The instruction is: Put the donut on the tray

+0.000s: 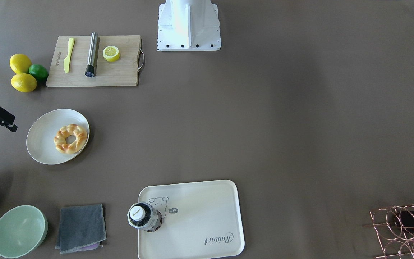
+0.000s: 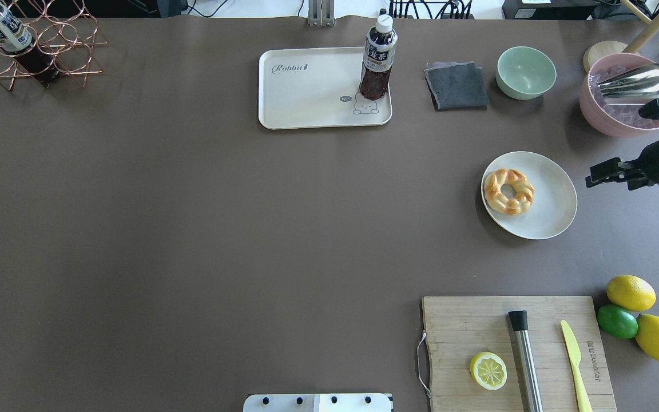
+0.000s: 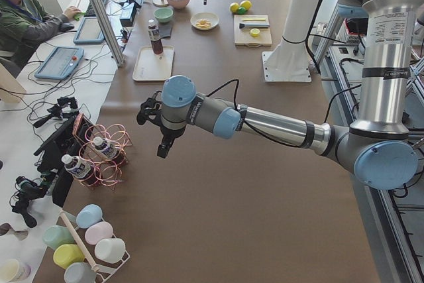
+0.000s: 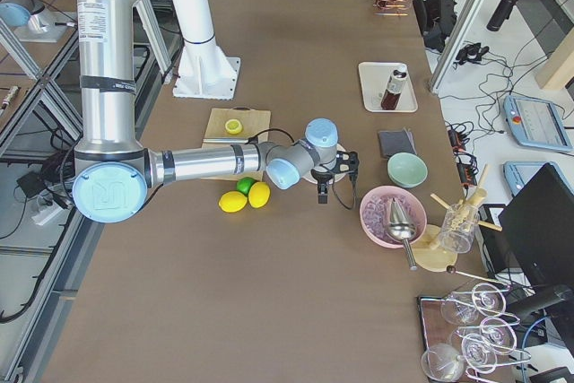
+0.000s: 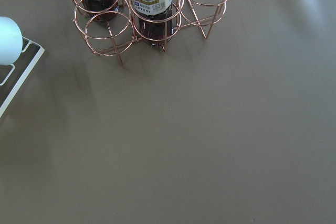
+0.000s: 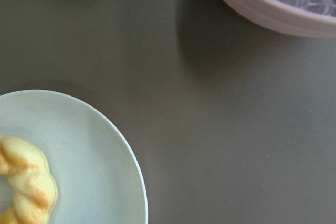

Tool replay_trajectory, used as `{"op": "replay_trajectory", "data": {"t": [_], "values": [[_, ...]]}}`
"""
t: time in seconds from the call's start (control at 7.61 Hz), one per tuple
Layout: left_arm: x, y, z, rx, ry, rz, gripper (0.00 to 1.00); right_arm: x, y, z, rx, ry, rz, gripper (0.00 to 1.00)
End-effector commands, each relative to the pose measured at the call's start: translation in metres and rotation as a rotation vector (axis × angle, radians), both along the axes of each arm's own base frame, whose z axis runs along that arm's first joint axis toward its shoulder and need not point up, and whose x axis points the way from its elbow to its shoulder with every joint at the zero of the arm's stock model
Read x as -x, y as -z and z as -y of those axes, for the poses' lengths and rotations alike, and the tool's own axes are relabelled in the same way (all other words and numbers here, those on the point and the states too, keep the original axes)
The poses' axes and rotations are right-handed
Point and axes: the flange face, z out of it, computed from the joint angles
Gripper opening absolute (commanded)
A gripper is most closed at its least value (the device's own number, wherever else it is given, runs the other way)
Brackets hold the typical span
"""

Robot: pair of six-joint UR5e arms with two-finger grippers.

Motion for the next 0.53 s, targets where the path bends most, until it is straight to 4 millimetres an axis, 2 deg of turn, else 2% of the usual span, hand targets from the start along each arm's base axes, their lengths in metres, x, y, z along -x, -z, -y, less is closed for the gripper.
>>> {"op": "replay_trajectory", "data": {"t": [0.0,0.13,0.26,0.39], "values": [[0.0,0.002,-0.001,-0.007,0.005,-0.003,0.99,0.038,0.006,-0.013,0.006,0.01,0.02,0.93],[-0.001,0.004,-0.001,-0.009,0.004,-0.003,0.99,0.043,0.006,-0.018,0.01,0.019,0.021,0.92],[0.0,0.004,-0.001,-0.01,0.005,-0.003,0.99,0.055,0.005,-0.022,0.032,0.007,0.013,0.84],[0.0,0.003,-0.002,-0.011,0.005,-0.003,0.99,0.066,0.005,-0.025,0.041,-0.012,-0.002,0.72]]}}
